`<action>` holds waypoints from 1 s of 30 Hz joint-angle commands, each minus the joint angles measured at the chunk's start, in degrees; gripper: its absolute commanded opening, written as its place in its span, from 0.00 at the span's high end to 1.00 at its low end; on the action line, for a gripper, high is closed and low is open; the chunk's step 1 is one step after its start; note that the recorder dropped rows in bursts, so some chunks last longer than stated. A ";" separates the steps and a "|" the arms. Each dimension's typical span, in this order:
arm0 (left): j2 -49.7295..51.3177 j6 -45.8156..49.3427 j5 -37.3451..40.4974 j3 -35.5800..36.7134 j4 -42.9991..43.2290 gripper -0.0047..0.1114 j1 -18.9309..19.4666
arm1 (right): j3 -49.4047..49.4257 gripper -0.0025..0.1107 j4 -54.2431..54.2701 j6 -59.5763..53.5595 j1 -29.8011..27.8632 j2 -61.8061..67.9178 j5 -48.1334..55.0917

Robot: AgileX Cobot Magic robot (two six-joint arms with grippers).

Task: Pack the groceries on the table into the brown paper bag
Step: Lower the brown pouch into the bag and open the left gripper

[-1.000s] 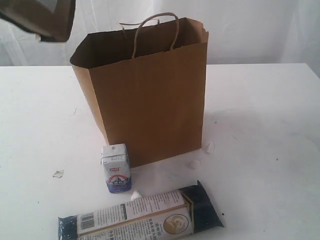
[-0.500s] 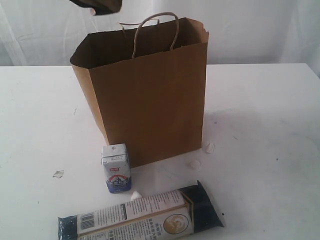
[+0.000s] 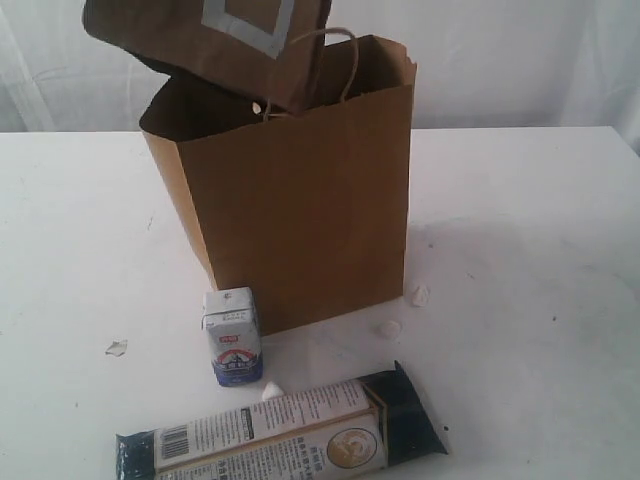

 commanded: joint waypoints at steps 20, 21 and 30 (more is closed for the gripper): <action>10.10 13.66 -1.75 1.20 0.37 0.96 -0.32 | 0.32 0.98 -0.22 -0.02 -0.31 0.09 -0.24; 10.56 13.76 -1.75 1.20 0.51 0.96 -0.32 | 0.32 0.98 -0.22 -0.02 -0.31 0.09 -0.24; 11.44 14.31 -0.30 1.20 0.68 0.55 -0.32 | 0.32 0.98 -0.22 -0.02 -0.31 0.09 -0.24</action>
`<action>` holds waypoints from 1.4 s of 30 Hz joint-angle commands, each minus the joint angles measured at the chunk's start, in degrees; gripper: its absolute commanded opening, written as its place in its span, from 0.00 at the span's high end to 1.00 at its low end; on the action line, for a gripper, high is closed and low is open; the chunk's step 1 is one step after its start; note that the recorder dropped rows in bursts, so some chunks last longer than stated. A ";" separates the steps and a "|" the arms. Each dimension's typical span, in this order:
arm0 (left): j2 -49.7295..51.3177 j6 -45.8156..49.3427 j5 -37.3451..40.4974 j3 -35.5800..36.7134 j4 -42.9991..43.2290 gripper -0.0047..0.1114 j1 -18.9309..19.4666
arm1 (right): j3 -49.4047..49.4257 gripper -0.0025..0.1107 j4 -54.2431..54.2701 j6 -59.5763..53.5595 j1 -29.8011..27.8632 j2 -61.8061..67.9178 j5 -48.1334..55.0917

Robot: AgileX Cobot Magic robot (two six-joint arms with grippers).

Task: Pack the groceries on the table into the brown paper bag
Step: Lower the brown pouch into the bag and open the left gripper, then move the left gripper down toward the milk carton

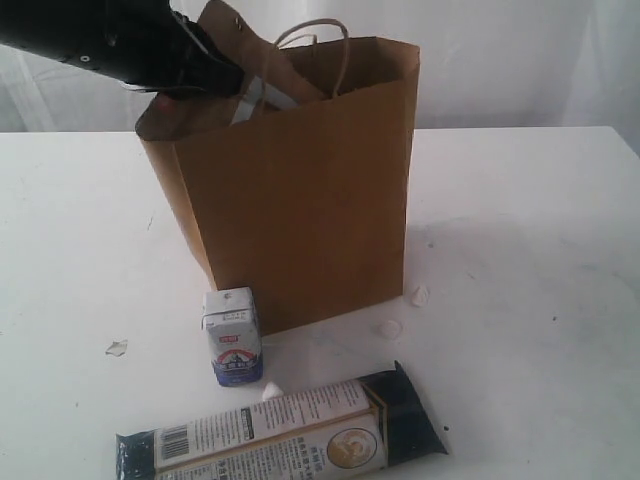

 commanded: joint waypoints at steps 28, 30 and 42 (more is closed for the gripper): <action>-8.94 0.29 -13.54 -0.16 7.39 0.35 -0.32 | 0.32 0.98 -0.22 -0.02 -0.31 0.09 -0.24; -10.66 0.29 -13.93 -0.16 7.39 0.36 -0.32 | 0.32 0.98 -0.22 -0.02 -0.31 0.09 -0.24; -19.25 0.50 -14.89 -0.16 7.82 0.96 4.81 | 0.32 0.98 -0.22 -0.02 -0.31 0.09 -0.24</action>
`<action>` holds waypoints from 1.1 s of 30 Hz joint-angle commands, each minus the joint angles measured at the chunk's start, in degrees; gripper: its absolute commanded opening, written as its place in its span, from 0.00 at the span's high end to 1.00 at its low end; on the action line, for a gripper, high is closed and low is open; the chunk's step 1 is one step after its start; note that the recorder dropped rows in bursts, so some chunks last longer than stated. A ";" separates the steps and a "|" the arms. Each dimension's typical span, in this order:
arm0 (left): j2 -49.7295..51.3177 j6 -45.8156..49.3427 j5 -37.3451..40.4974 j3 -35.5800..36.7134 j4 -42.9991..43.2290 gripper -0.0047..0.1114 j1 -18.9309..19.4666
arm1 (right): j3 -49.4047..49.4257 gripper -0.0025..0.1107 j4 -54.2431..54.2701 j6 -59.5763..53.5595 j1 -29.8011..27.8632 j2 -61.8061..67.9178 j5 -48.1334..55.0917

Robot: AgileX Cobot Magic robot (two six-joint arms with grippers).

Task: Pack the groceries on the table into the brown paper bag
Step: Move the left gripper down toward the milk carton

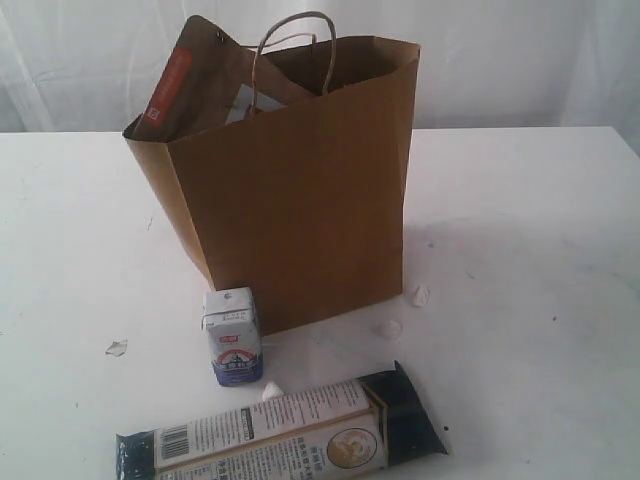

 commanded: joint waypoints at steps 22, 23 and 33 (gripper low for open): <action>-6.10 -18.50 36.35 15.00 5.69 0.96 21.16 | 0.32 0.98 -0.22 -0.02 -0.31 0.09 -0.24; -6.08 -18.50 39.75 16.42 5.69 0.96 21.16 | 0.32 0.98 -0.22 -0.02 -0.31 0.09 -0.24; -6.08 -18.50 45.37 27.64 5.74 0.96 21.16 | 0.32 0.98 -0.22 -0.02 -0.31 0.09 -0.24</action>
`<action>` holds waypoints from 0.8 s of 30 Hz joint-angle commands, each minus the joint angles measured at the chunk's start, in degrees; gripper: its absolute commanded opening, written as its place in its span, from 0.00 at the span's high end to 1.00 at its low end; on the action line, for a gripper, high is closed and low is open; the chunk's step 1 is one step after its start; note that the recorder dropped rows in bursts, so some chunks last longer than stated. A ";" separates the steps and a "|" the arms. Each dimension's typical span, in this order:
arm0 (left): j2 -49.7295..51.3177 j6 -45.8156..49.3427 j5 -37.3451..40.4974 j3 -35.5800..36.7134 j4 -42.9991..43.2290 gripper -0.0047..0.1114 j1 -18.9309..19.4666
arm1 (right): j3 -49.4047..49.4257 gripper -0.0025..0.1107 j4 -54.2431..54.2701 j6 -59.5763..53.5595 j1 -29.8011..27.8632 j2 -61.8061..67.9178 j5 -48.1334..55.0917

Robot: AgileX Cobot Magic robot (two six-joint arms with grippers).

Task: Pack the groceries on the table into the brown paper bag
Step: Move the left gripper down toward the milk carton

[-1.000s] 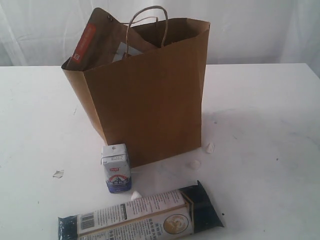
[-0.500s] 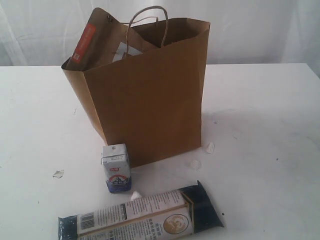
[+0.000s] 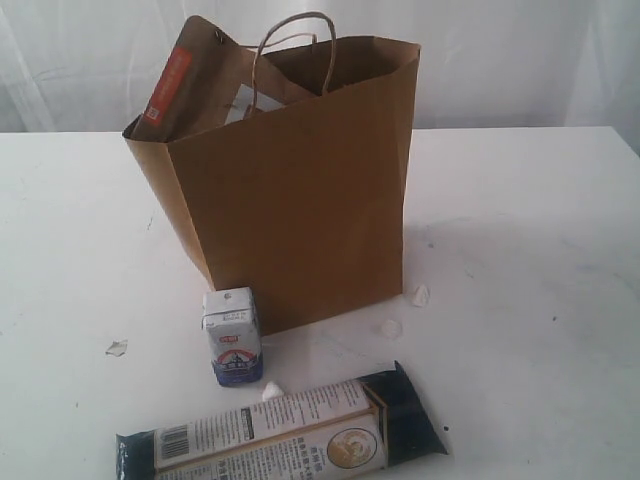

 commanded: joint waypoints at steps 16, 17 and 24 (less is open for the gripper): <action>-12.02 5.69 -22.91 25.62 -26.57 0.96 -12.58 | 0.32 0.98 -0.22 -0.02 -0.31 0.09 -0.24; -13.22 4.40 -27.30 26.68 -25.09 0.96 -15.54 | 0.32 0.98 -0.22 -0.02 -0.31 0.09 -0.24; -11.88 3.37 -51.42 27.62 -21.38 0.96 -33.18 | 0.32 0.98 -0.22 -0.02 -0.31 0.09 -0.24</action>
